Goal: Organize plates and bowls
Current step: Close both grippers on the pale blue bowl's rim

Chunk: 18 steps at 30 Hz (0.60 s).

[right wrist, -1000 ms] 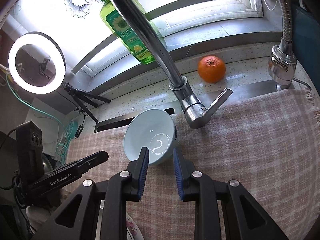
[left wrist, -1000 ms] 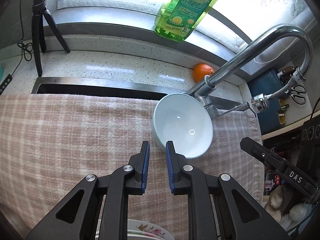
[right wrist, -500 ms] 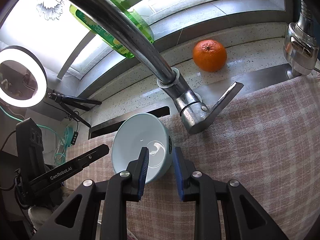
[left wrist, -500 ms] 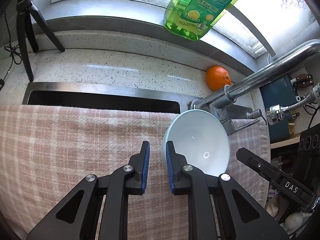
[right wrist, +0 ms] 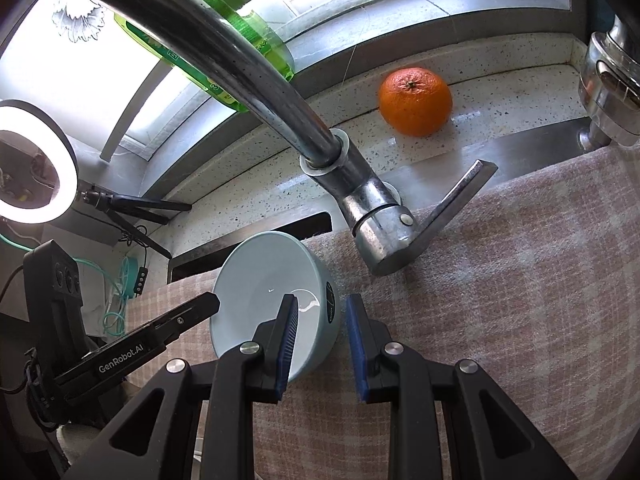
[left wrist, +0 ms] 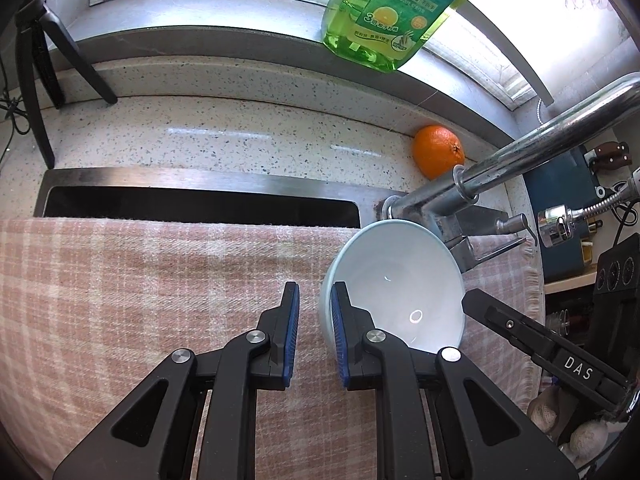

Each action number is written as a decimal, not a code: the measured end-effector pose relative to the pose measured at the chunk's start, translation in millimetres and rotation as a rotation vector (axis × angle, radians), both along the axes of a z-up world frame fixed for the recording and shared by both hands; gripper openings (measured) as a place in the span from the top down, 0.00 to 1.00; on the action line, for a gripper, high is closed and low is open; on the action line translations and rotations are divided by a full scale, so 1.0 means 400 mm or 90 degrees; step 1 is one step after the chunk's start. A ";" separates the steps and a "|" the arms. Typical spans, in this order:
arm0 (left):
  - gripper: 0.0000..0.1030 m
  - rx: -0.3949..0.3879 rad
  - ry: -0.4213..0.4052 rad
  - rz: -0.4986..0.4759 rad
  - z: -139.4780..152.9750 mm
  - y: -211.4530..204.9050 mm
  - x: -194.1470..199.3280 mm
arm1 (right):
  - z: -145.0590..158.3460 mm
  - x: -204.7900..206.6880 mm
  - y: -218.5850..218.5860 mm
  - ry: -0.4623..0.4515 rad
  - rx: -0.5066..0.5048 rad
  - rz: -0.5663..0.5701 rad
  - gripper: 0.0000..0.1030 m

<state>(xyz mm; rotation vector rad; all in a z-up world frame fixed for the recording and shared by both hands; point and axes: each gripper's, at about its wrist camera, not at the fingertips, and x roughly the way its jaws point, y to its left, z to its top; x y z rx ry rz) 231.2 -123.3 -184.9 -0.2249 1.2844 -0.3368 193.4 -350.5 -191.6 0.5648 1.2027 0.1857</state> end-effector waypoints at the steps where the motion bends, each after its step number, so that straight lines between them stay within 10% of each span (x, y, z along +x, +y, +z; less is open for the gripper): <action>1: 0.86 0.002 0.000 0.000 -0.001 0.000 0.000 | -0.001 0.002 0.001 0.001 -0.001 0.001 0.78; 18: 0.94 -0.007 0.000 -0.014 -0.013 -0.018 -0.003 | -0.015 0.010 0.007 0.009 0.006 0.000 0.94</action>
